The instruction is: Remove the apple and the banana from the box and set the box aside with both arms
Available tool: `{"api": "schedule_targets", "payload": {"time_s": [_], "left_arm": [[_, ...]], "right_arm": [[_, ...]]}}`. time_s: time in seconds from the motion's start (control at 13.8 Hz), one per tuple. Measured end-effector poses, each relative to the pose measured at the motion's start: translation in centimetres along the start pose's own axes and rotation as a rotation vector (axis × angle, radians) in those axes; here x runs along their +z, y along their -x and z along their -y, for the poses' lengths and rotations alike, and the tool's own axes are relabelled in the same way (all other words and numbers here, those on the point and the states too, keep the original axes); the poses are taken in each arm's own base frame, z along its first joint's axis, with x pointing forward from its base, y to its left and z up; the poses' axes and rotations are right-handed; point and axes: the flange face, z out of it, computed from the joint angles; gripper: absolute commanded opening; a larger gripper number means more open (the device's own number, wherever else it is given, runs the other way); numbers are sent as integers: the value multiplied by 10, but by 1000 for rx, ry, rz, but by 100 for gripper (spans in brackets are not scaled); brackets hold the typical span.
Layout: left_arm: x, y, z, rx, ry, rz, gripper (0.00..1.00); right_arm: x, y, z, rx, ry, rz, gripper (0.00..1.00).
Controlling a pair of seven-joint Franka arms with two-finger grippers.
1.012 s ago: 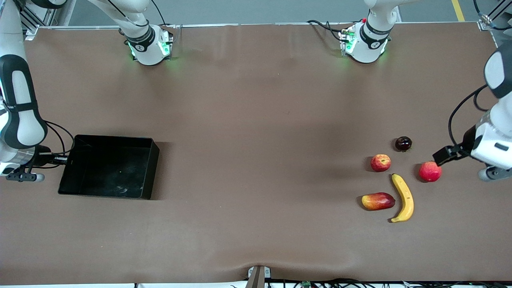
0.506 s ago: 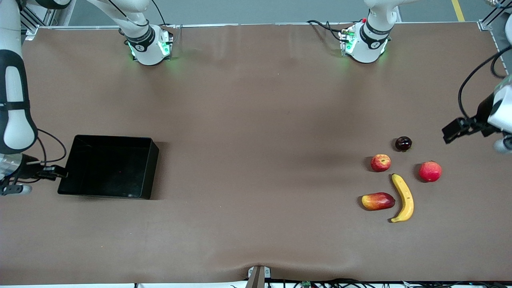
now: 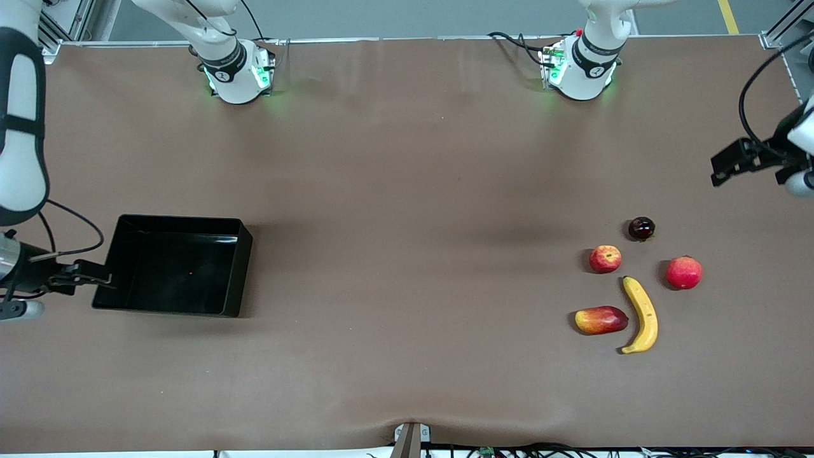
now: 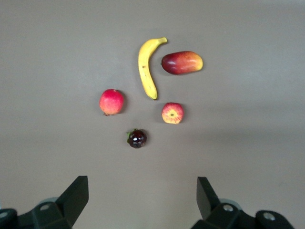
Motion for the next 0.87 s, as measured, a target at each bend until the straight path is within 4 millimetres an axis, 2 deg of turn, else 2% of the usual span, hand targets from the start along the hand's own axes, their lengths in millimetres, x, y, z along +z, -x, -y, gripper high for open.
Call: {"api": "schedule_targets", "payload": {"time_s": [0.22,0.36,0.51,0.72,0.87], "left_arm": [[-14,17,-3,2,17,19,100],[-13,20,6,-16,36,36,100],[-10,21,15,-32,40,51,100],[-7,22,16,-34,40,65,100],[-7,22,15,-33,40,65,100]], "right_arm": [[-36,7,59,66,56,7,100],[-68,23,91,95,95,28,100],[-112,46,99,105,98,24,100],[-184,90,108,104,94,-10,100],[-214,115,113,101,90,-24,100]]}}
